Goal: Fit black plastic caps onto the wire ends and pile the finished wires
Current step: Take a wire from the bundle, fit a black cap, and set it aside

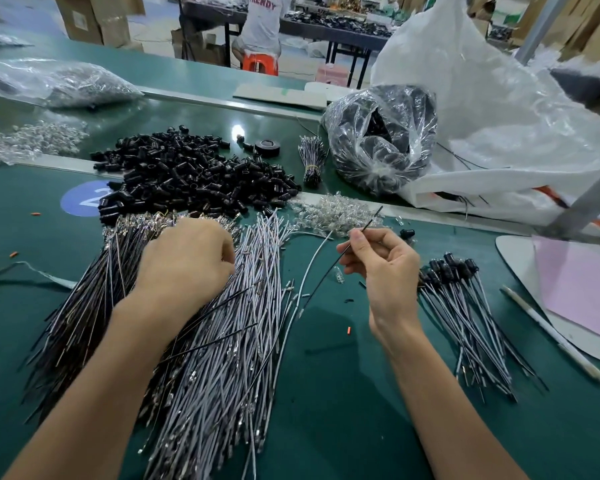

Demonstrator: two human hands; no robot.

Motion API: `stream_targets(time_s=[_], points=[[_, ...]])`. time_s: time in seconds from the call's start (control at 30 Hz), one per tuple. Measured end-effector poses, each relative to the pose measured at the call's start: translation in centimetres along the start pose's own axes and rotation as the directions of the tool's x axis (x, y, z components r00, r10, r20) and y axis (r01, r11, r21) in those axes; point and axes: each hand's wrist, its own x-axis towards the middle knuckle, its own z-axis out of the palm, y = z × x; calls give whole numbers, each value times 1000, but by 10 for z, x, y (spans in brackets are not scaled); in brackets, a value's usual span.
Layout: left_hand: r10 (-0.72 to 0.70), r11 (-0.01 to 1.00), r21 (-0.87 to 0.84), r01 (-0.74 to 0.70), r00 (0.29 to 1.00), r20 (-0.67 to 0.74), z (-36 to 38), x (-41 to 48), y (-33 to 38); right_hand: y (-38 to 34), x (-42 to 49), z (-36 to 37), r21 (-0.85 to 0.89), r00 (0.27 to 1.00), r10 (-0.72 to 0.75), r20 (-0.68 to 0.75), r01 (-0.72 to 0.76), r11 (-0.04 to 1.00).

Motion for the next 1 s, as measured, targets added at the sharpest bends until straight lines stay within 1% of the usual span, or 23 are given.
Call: stream_targets(time_s=[0.13, 0.27, 0.3, 0.43, 0.5, 0.6, 0.7, 0.83, 0.9, 0.93, 0.97, 1.0], points=[[37, 998, 40, -40, 997, 70, 13, 8, 14, 1, -3, 2, -40, 1000, -8, 27, 9, 999], [71, 984, 157, -90, 990, 125, 22, 18, 23, 3, -5, 4, -71, 998, -25, 50, 28, 997], [78, 983, 155, -102, 986, 150, 22, 20, 24, 4, -5, 4, -82, 998, -31, 58, 36, 996], [71, 997, -6, -72, 967, 245, 20, 29, 22, 5, -7, 5, -119, 996, -60, 70, 69, 990], [63, 995, -90, -43, 971, 232, 18, 31, 20, 4, -6, 5, -116, 996, -63, 69, 71, 991], [27, 965, -264, 0, 994, 101, 13, 33, 18, 3, -5, 3, -114, 996, -71, 58, 77, 990], [-10, 917, -397, -29, 995, -97, 10, 36, 21, 1, -6, 2, -123, 995, -88, 48, 94, 988], [-50, 804, -570, -170, 936, -350, 3, 36, 33, -1, -8, 2, -135, 991, -114, 69, 122, 983], [-62, 756, -604, -253, 891, -450, -2, 35, 40, -1, -8, 3, -129, 989, -126, 78, 135, 982], [-60, 735, -613, -289, 873, -483, -5, 34, 43, -2, -9, 3, -128, 987, -136, 82, 146, 981], [-58, 689, -648, -326, 866, -497, -8, 32, 46, -3, -9, 4, -126, 985, -153, 83, 162, 979], [-57, 598, -720, -353, 877, -477, -11, 30, 50, -4, -9, 4, -123, 981, -178, 77, 186, 975]])
